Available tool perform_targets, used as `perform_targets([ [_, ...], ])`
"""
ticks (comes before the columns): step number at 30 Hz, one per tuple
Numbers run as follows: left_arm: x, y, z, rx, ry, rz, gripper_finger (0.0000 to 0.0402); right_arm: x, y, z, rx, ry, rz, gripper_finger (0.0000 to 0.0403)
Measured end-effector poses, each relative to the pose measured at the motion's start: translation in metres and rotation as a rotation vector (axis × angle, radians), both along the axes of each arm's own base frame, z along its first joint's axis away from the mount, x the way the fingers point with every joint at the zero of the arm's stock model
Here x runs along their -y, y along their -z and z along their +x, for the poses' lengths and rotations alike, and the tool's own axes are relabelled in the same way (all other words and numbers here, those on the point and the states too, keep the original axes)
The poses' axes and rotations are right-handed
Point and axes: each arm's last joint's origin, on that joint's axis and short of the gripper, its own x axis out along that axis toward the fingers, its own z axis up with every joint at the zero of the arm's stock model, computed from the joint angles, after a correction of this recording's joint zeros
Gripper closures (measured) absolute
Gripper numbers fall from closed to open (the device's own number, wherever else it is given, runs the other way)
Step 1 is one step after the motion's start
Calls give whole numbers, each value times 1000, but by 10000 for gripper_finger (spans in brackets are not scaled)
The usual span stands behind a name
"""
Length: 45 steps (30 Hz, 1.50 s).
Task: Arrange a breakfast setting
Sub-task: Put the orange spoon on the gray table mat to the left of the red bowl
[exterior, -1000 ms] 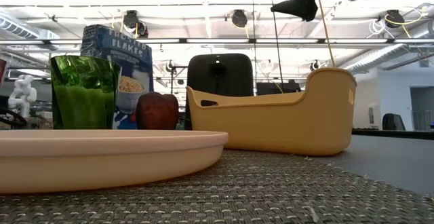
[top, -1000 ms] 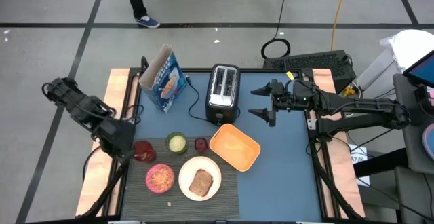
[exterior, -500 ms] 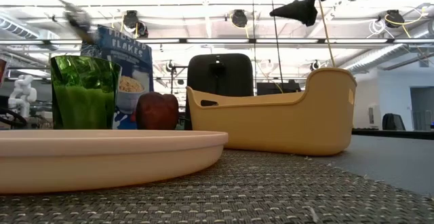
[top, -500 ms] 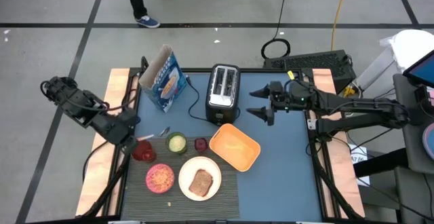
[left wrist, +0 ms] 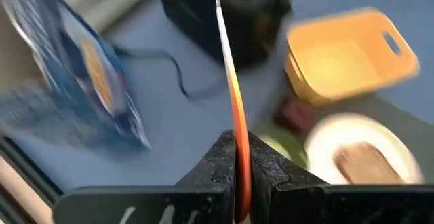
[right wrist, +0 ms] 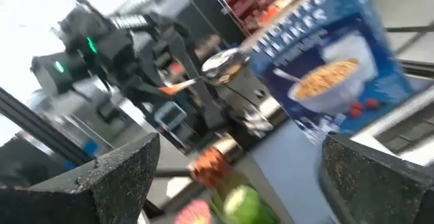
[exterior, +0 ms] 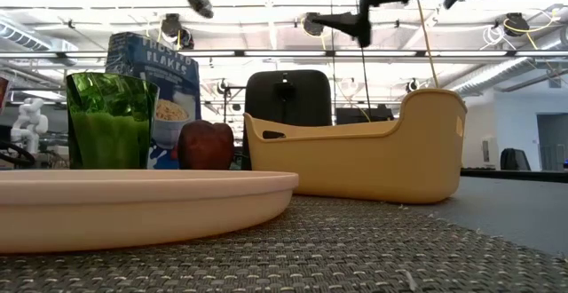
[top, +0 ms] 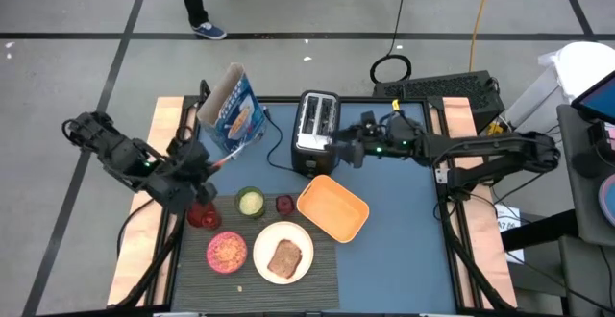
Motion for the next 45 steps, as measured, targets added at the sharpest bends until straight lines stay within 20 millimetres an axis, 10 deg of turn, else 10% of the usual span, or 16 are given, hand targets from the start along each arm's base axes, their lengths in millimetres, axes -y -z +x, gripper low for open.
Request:
perform_targets([
  [15, 11, 22, 78, 75, -81, 411, 387, 6, 27, 43, 231, -9, 107, 7],
  [32, -4, 55, 183, 110, -68, 546, 387, 7, 28, 46, 276, -5, 58, 7],
  [45, -1, 88, 212, 38, -40, 586, 387, 8, 28, 45, 282, 53, 20, 69],
])
